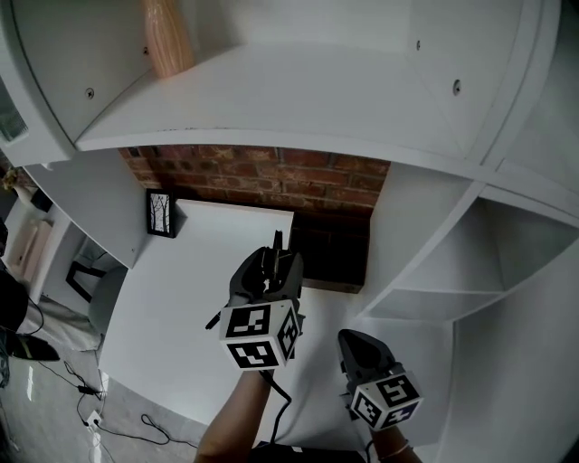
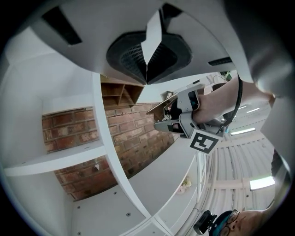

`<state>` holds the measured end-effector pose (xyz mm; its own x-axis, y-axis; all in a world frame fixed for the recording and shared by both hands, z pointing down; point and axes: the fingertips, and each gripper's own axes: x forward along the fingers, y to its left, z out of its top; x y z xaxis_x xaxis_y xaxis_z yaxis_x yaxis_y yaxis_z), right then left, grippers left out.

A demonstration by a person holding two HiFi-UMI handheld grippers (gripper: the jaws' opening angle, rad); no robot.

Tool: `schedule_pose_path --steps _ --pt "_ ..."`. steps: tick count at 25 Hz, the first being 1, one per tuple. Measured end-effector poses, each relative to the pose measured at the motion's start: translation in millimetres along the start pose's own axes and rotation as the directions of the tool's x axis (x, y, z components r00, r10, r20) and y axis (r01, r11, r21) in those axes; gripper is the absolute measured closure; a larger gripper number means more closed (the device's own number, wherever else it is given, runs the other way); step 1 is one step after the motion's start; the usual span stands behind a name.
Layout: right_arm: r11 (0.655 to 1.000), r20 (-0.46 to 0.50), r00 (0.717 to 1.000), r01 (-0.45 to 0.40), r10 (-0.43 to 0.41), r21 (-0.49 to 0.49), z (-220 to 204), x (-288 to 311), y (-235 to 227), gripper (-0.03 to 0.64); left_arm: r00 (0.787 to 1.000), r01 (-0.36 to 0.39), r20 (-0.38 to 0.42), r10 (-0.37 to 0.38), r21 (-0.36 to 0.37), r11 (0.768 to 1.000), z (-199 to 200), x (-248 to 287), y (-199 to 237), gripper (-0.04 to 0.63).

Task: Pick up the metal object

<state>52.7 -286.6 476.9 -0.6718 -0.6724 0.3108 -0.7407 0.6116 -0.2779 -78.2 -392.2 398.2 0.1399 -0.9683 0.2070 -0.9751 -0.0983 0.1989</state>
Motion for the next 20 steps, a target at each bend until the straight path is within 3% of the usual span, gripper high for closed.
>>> schedule_pose_path --steps 20 --pt "0.997 0.118 0.992 0.053 -0.046 -0.057 22 -25 64 0.611 0.989 0.145 -0.005 -0.145 0.079 0.986 10 -121 4 0.346"
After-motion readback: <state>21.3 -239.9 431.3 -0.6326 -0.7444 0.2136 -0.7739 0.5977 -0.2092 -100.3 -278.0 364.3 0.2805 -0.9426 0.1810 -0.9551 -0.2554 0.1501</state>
